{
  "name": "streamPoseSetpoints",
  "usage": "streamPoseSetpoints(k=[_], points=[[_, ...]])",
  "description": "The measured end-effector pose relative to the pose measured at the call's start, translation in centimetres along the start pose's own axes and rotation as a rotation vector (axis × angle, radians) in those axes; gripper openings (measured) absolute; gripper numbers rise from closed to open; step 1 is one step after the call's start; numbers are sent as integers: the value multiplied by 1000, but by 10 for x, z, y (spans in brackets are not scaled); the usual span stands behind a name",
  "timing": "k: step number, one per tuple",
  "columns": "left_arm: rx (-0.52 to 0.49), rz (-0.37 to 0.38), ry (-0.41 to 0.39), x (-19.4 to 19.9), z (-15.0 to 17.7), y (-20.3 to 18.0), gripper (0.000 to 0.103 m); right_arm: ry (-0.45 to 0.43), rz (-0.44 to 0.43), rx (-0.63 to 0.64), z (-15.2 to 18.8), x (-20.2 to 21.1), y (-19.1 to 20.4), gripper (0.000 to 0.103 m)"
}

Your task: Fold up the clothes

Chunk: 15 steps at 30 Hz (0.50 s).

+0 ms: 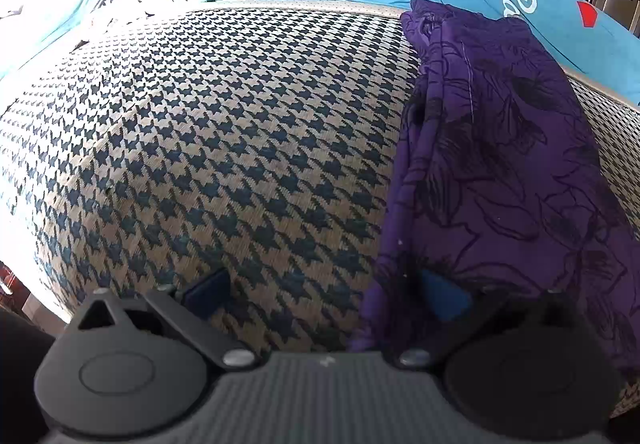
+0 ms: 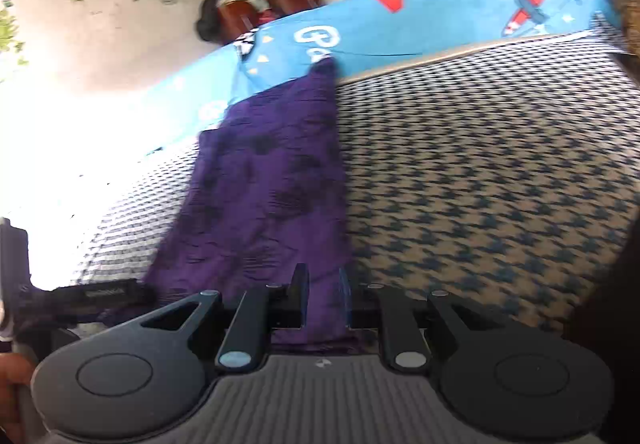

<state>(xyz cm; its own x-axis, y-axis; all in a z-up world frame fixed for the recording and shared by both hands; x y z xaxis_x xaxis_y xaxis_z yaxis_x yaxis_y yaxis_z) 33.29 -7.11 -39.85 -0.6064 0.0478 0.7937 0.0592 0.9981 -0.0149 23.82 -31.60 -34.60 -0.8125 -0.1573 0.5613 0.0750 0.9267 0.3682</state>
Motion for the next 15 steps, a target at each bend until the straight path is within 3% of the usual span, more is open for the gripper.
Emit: streamPoseSetpoints(k=[5,11,15], points=[[71,31,-75,13,-6,14,103,56,-138,78,3,-19,34,18],[144,18,-73,9,-9,29,103,155,-332,201,24,-39,91,21],[149,8,-84,9,-11,32,103,204,-400,308,39,-47,125,24]])
Point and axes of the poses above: each gripper's, at about its wrist camera, not at the fingertips, and x roughly against the way its jaws point, y to its left, z to its underside, the point moved 8 cm from there along -x, roughly the way its jaws point, and after that the axes turned 2 degrees about -z, right-handed, at the moved point
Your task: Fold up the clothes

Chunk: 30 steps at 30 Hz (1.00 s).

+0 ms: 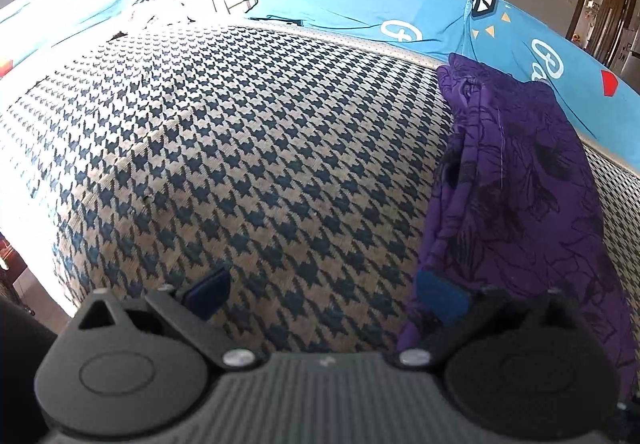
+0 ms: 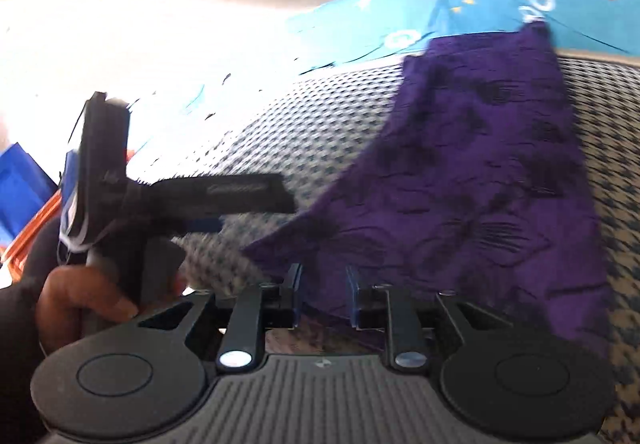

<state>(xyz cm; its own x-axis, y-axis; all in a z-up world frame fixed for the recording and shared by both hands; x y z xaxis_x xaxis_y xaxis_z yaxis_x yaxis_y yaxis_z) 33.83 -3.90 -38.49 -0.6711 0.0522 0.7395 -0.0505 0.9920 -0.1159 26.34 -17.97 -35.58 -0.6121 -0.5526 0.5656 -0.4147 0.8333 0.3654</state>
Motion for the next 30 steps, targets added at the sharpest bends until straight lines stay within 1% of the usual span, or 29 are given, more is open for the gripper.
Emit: streamPoseSetpoints(k=[4,8,10,11,14,18,19,21,22,23,25,30], points=[[9,-12,-15,1,-3,3,103,31,-31,64,1,-13,20,30],[18,-29,-33,3,-6,6,103,42,-29,126,-1,-21,30,34],[20,-39,-39,4,-5,9,103,44,-23,173,-1,-22,37,38],[22,-40,-40,4,-4,9,103,45,-17,198,-1,-24,39,40],[27,-40,-40,3,-3,9,103,61,5,265,1,-34,45,40],[33,-47,-47,2,-4,11,103,70,68,349,6,-52,45,40],[35,-46,-48,3,-4,12,103,72,85,361,7,-55,44,39],[35,-47,-49,3,-4,12,103,68,86,364,8,-57,42,15],[35,-47,-50,3,-4,12,103,64,84,362,9,-58,41,13],[35,-48,-52,3,-4,13,103,58,81,363,8,-56,41,6],[35,-48,-56,4,-4,14,103,45,67,364,4,-52,41,6],[32,-55,-66,6,-5,13,103,21,-23,370,-9,-30,46,6]])
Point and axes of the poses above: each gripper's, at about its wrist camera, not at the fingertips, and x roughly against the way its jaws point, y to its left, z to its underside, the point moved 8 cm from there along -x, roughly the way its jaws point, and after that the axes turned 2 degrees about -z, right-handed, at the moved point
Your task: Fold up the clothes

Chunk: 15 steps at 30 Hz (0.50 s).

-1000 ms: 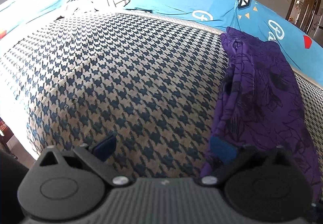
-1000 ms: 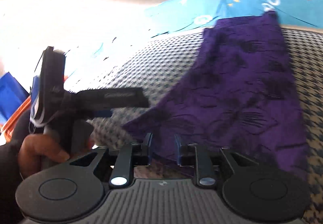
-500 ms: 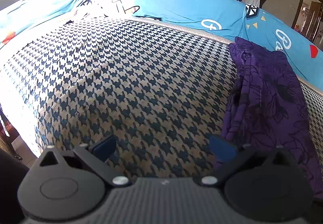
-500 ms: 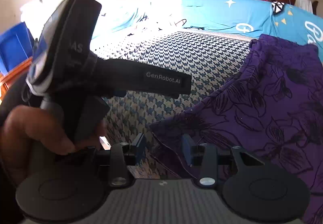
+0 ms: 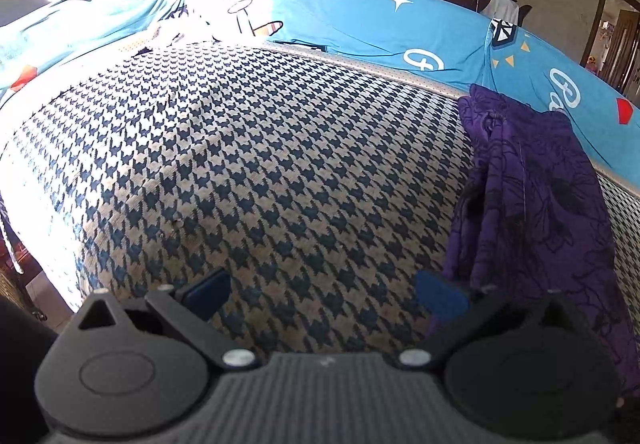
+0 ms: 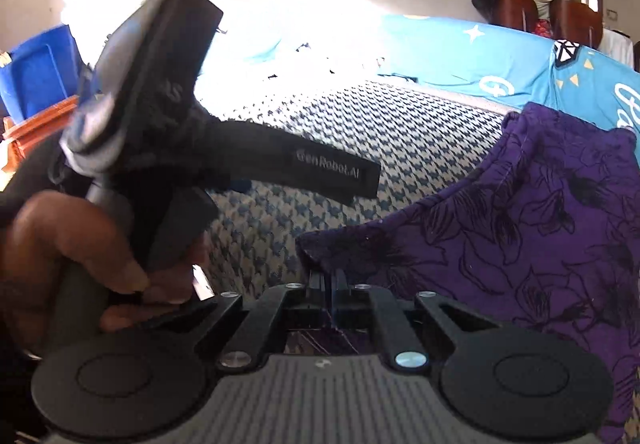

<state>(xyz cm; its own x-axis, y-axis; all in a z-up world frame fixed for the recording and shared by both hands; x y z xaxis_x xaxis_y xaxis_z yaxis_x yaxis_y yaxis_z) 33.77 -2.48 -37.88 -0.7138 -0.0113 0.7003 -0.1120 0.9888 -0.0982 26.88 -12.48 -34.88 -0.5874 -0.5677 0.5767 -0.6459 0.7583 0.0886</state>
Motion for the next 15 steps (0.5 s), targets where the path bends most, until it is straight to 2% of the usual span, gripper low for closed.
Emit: streamPoseSetpoints(k=[4,10,11,15], points=[[-2,-5,-8,1,-1,0,103,-1,-54,76,-7,15,7,6],[-12,-13,-9,0,1,-1,103,115,-16,78,22,-17,4,6],[-16,-13,-7,-1,2,-1,103,137,-6,72,28,-23,3,9],[-20,-6,1,-4,4,-6,103,131,-51,55,29,-19,5,18]])
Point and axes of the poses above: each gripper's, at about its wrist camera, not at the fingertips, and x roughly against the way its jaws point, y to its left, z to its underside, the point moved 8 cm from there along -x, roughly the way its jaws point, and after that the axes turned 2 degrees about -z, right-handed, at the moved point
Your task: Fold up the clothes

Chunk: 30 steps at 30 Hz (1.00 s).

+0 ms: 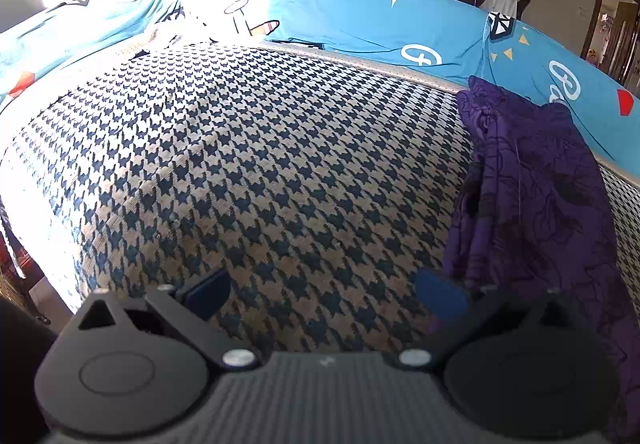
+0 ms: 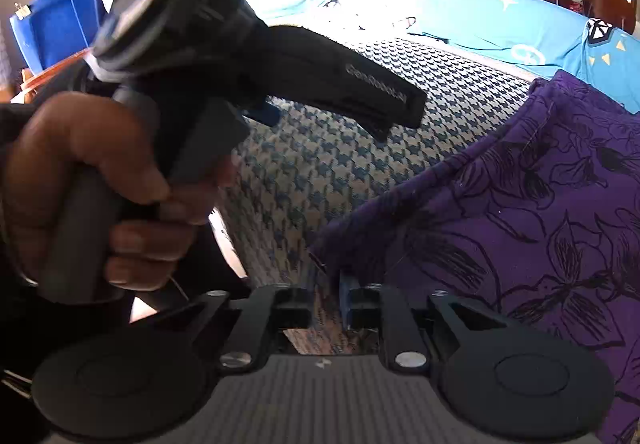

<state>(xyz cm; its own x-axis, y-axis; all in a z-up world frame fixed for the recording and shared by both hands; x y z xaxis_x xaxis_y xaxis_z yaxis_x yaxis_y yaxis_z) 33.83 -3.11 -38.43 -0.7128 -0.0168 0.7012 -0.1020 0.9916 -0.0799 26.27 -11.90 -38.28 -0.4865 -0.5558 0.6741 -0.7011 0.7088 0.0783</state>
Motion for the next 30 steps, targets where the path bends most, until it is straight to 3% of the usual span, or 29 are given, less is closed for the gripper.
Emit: streamPoseSetpoints(k=[8,16,30], points=[[-58,23,-20,-9,-9,-26,103,-51,-9,-82,-10,28,-22,28],[-106,48,-2,-25,-16,-53,103,-50,31,-124,-1,52,-50,29],[-161,102,11,-58,-46,-106,103,-79,148,-198,-15,77,-144,36]])
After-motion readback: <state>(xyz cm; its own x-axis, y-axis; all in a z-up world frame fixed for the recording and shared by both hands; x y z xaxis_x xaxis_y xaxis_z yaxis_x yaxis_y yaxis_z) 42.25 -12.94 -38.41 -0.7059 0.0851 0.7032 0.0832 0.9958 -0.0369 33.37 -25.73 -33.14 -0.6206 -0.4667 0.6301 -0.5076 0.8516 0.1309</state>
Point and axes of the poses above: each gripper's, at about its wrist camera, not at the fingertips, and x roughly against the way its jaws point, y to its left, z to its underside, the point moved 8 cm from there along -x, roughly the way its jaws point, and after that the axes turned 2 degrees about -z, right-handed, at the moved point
